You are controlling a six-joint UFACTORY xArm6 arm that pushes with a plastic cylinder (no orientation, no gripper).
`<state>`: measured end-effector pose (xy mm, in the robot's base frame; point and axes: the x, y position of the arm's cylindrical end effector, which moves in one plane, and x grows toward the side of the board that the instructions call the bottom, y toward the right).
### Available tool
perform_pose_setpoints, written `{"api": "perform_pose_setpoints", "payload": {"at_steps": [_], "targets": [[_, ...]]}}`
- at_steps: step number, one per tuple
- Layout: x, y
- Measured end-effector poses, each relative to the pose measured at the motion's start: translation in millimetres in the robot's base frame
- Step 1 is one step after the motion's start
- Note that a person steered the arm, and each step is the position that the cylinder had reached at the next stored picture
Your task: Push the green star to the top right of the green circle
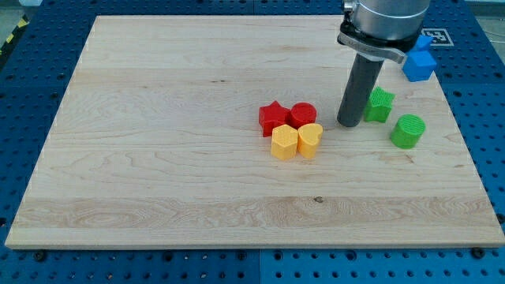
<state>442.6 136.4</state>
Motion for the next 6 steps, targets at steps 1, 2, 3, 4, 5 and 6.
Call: {"api": "perform_pose_setpoints", "payload": {"at_steps": [1, 2, 3, 4, 5, 6], "targets": [[-1.4, 11.2], [-16.0, 24.6], [-16.0, 34.6], [-18.9, 58.3], [-18.9, 74.5], [-15.1, 78.1]]}}
